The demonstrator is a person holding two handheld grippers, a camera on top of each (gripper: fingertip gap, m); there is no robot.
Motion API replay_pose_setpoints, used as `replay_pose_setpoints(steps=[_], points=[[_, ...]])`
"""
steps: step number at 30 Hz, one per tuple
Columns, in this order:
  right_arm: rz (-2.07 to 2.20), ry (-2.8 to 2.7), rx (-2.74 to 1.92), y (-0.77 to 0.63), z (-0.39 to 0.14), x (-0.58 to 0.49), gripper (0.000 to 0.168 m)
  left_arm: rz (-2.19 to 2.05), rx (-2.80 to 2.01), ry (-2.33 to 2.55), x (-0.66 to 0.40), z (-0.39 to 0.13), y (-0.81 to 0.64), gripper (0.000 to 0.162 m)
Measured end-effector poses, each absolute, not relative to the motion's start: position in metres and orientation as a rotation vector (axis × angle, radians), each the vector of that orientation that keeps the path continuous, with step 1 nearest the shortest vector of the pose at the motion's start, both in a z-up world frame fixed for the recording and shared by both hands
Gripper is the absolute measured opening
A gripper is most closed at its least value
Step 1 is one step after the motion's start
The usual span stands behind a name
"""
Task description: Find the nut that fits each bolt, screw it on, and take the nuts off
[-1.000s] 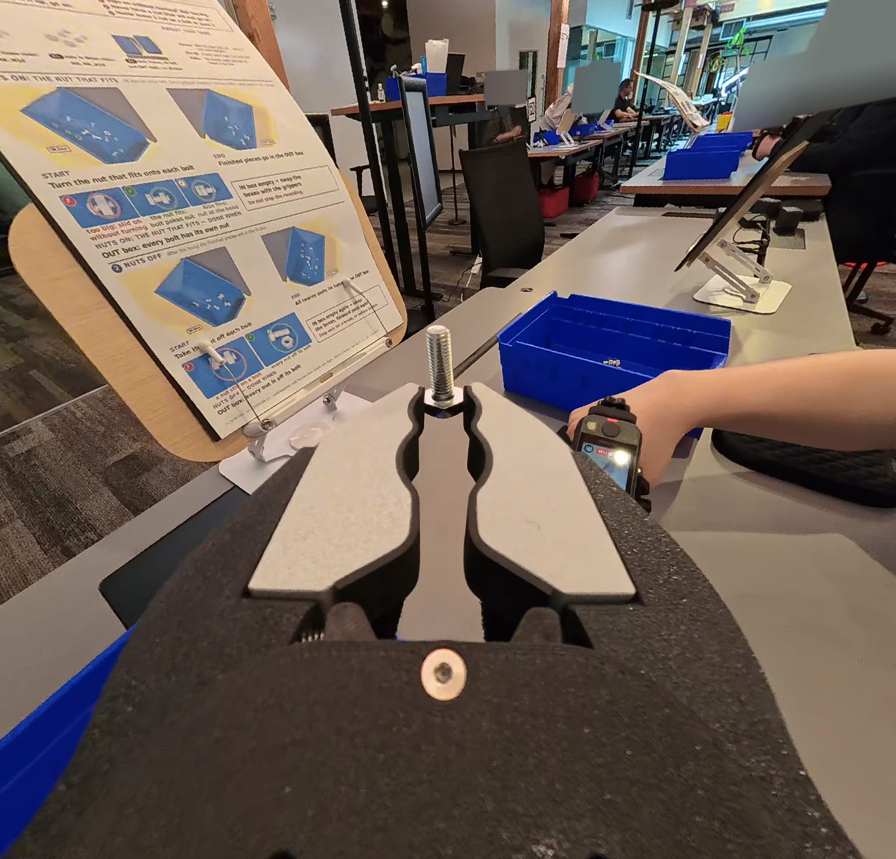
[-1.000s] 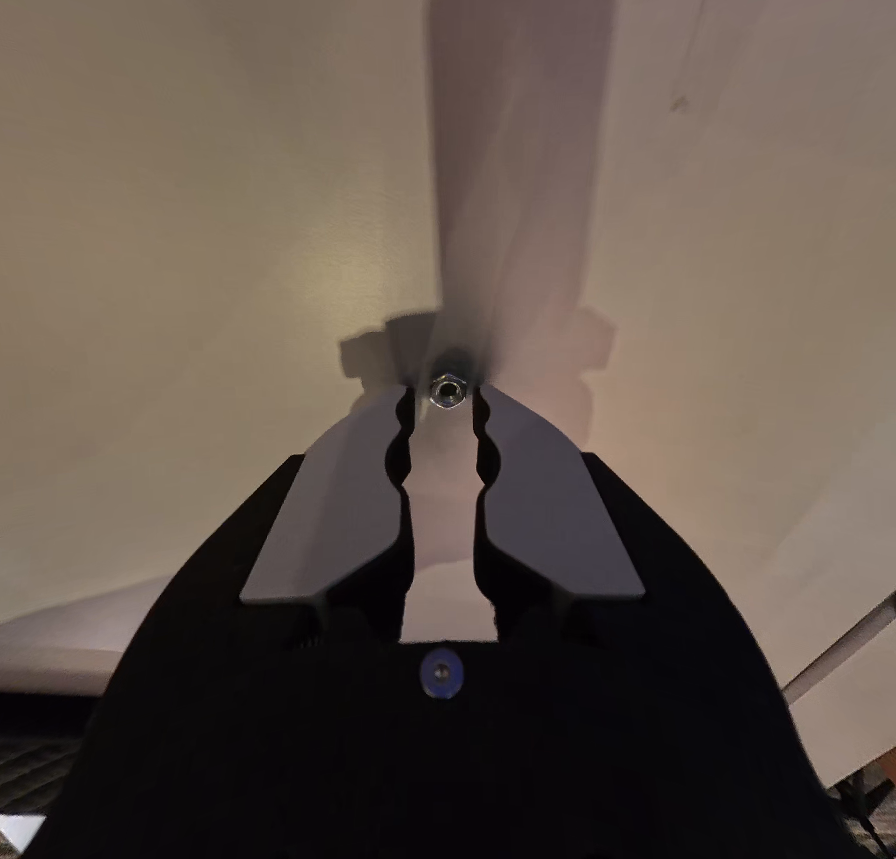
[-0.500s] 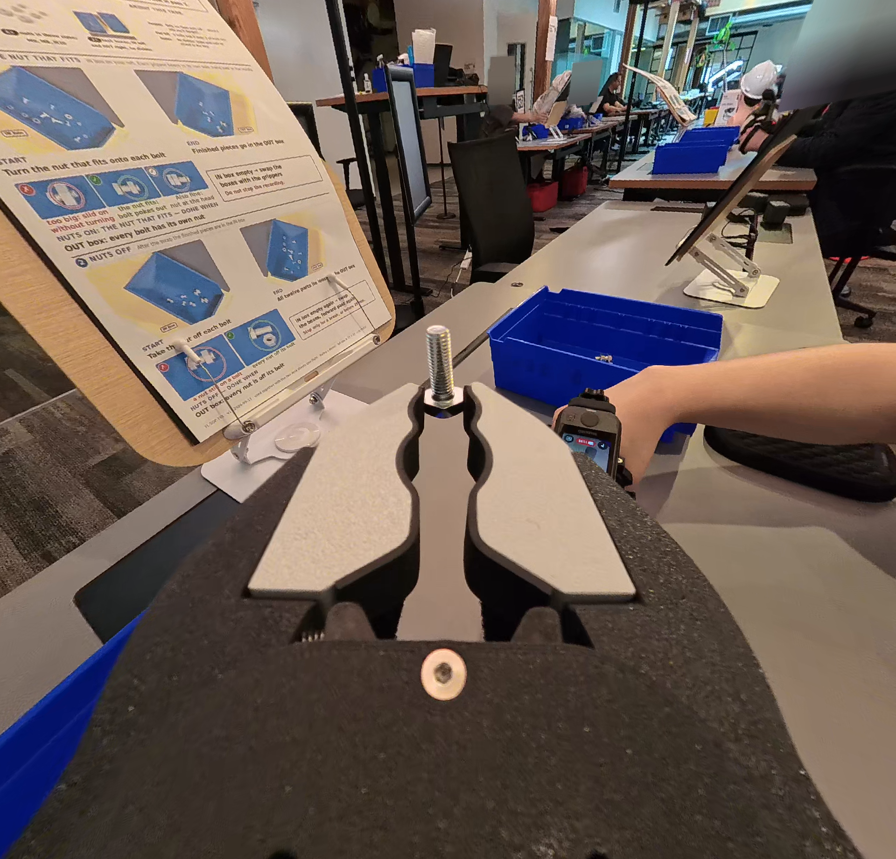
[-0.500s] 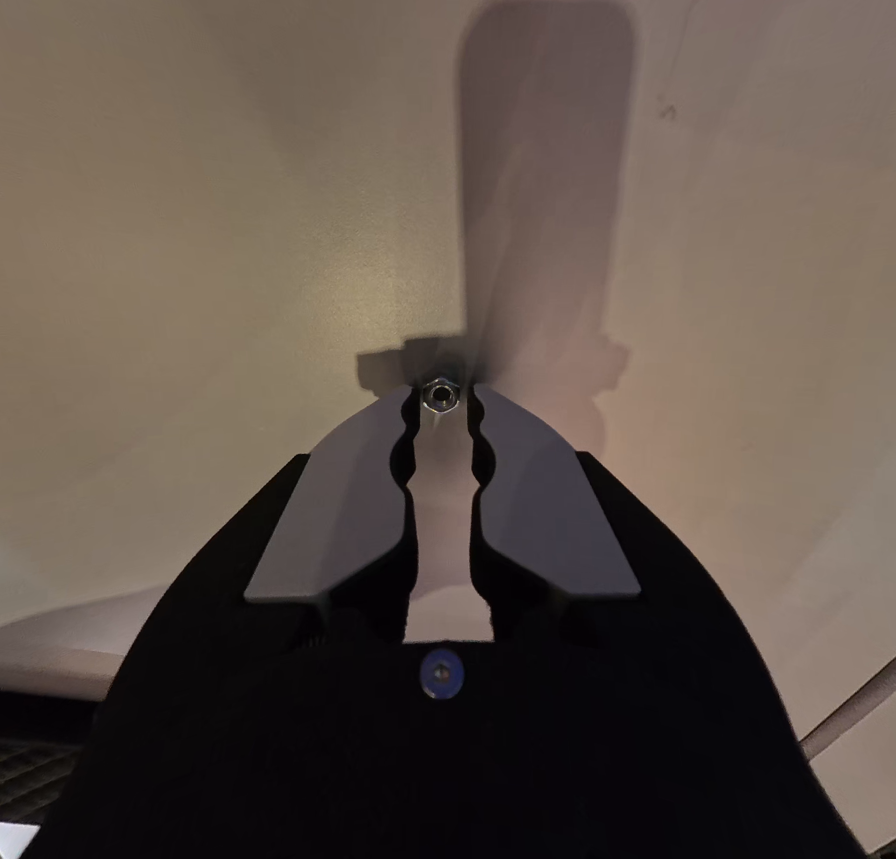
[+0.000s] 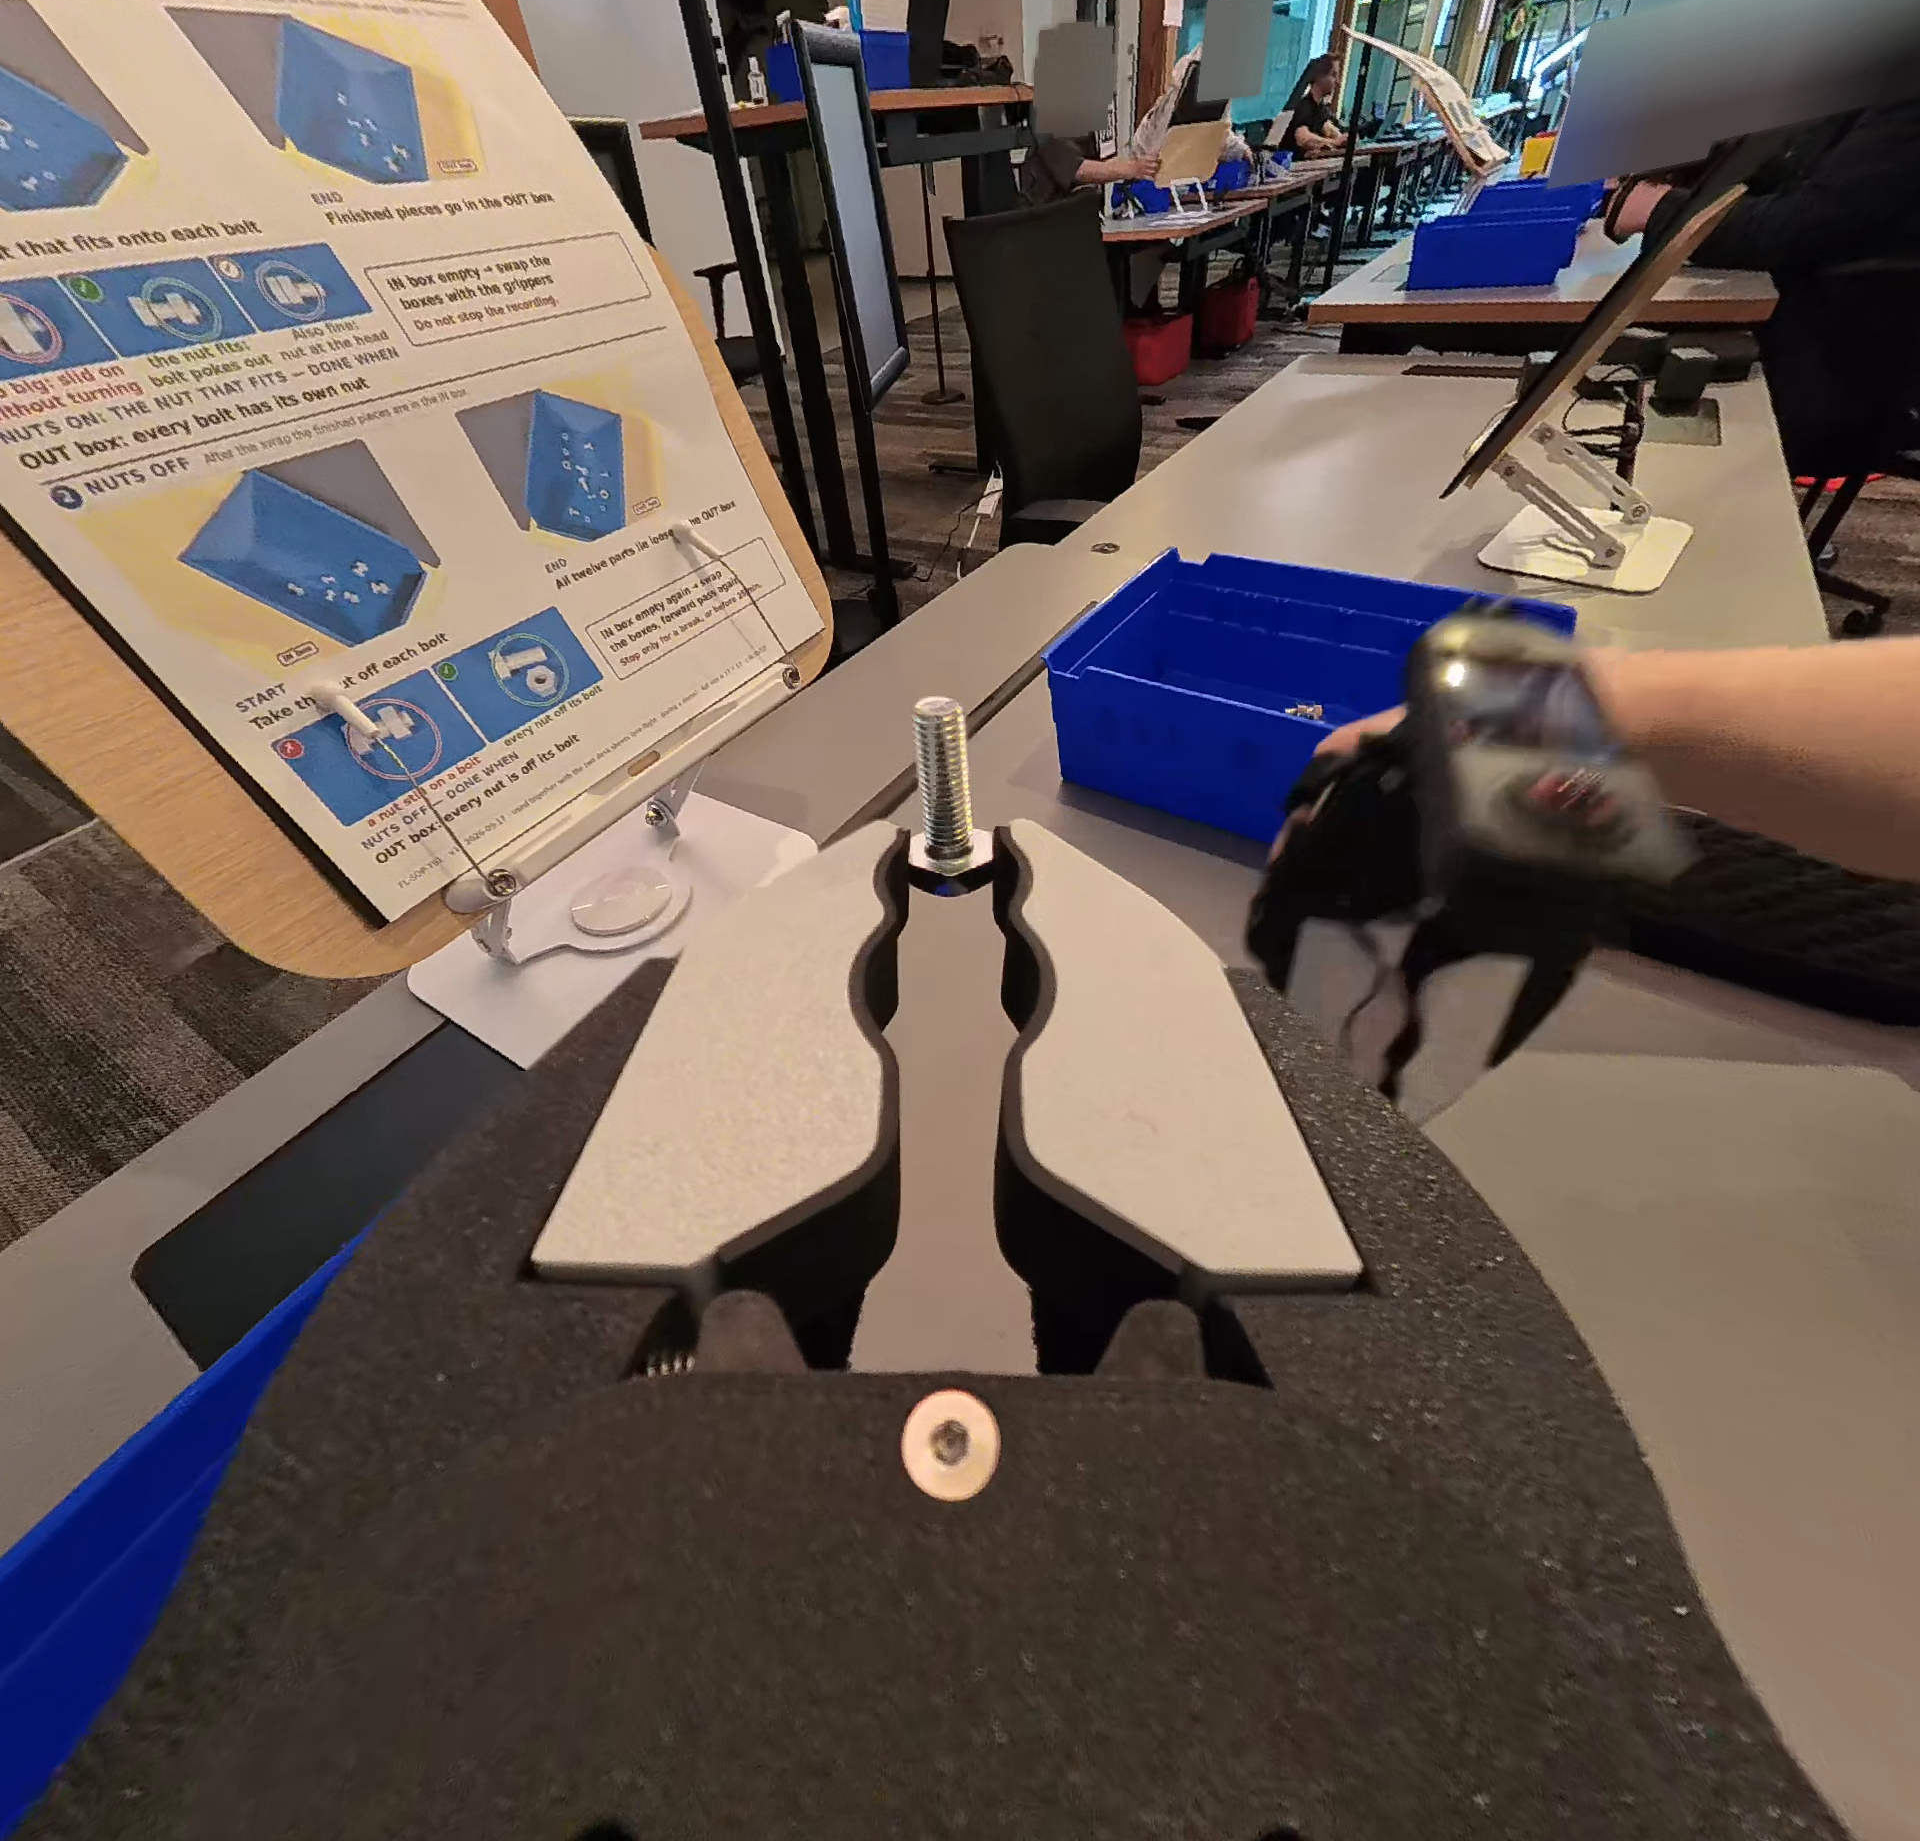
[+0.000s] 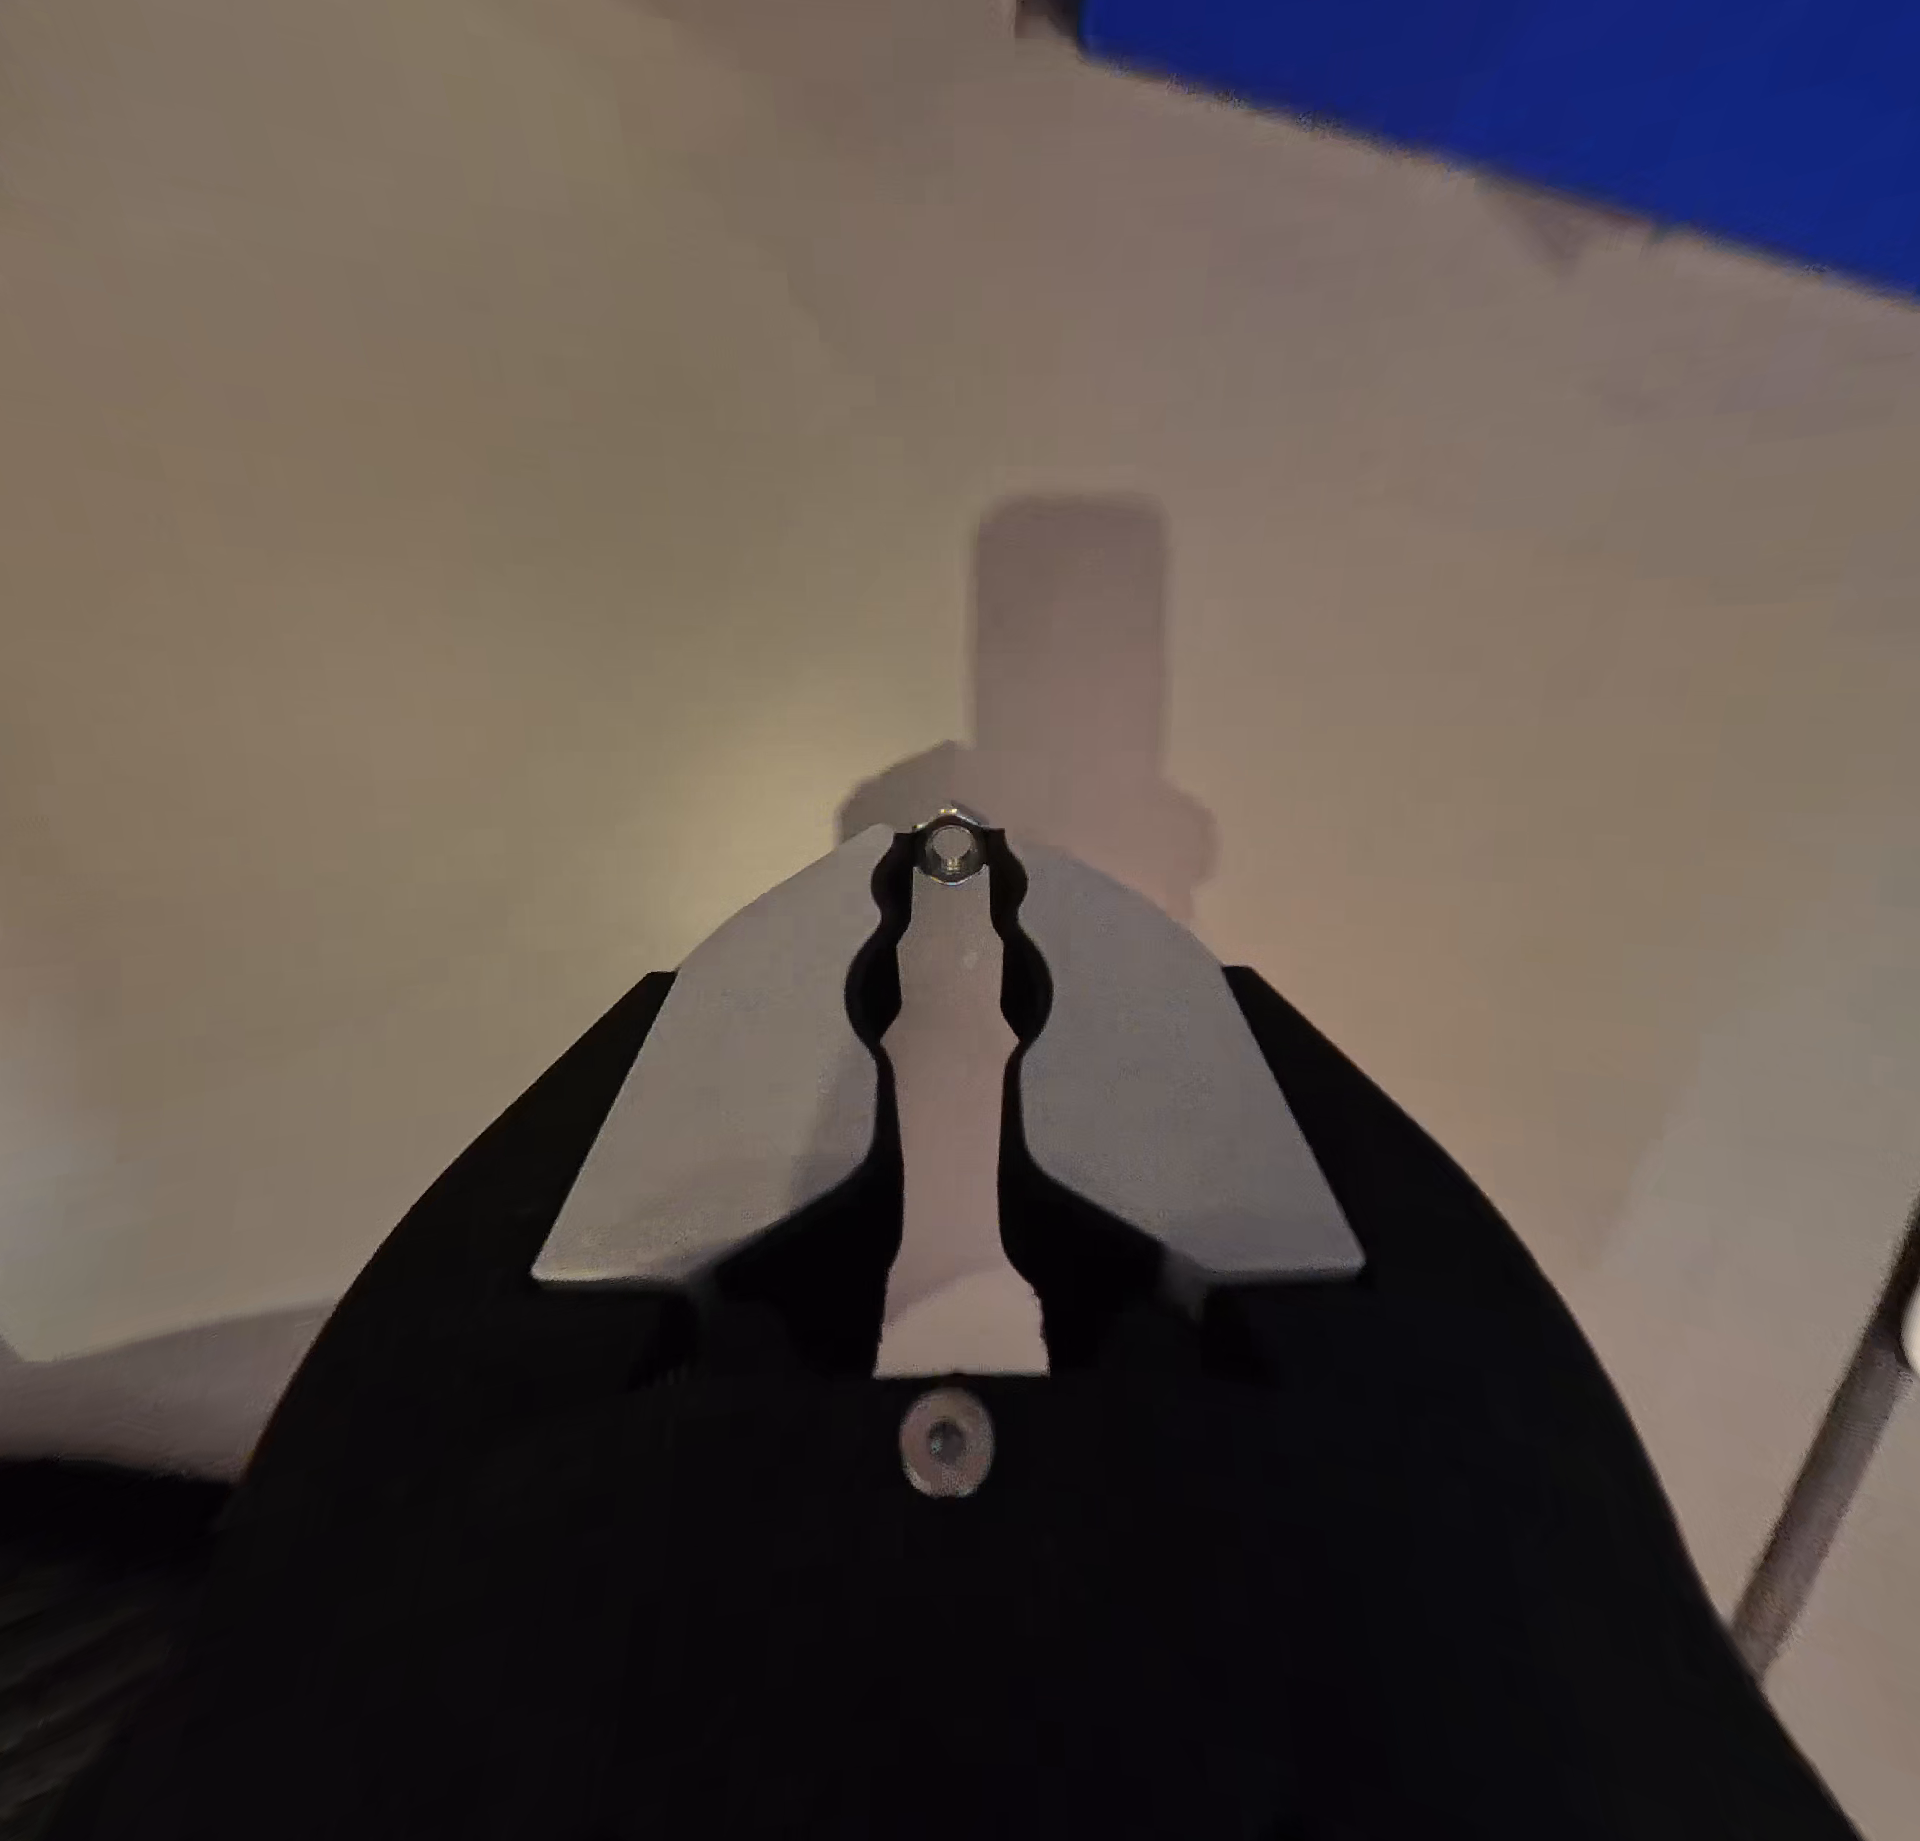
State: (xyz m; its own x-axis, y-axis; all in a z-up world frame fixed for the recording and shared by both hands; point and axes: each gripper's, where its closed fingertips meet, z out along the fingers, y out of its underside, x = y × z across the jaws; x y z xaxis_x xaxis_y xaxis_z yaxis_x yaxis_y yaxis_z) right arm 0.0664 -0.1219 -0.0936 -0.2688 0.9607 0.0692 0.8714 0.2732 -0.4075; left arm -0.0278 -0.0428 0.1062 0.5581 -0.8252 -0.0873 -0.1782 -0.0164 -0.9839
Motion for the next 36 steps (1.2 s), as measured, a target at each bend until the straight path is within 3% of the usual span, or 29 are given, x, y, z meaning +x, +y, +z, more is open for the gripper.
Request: replay_pose_setpoints(steps=[8,13,36], points=[[0.423,-2.117,-1.502,-0.129,0.094,0.064,0.015,-0.708,-1.563,1.003,0.007,0.088,-0.053,0.015],[0.304,-2.143,-1.547,-0.115,0.16,0.049,0.015,-0.826,-1.49,1.065,0.034,0.095,-0.075,0.014],[0.178,-2.466,-1.745,-0.127,0.13,0.043,0.016,-1.033,-1.381,1.265,0.06,0.104,-0.13,0.014]])
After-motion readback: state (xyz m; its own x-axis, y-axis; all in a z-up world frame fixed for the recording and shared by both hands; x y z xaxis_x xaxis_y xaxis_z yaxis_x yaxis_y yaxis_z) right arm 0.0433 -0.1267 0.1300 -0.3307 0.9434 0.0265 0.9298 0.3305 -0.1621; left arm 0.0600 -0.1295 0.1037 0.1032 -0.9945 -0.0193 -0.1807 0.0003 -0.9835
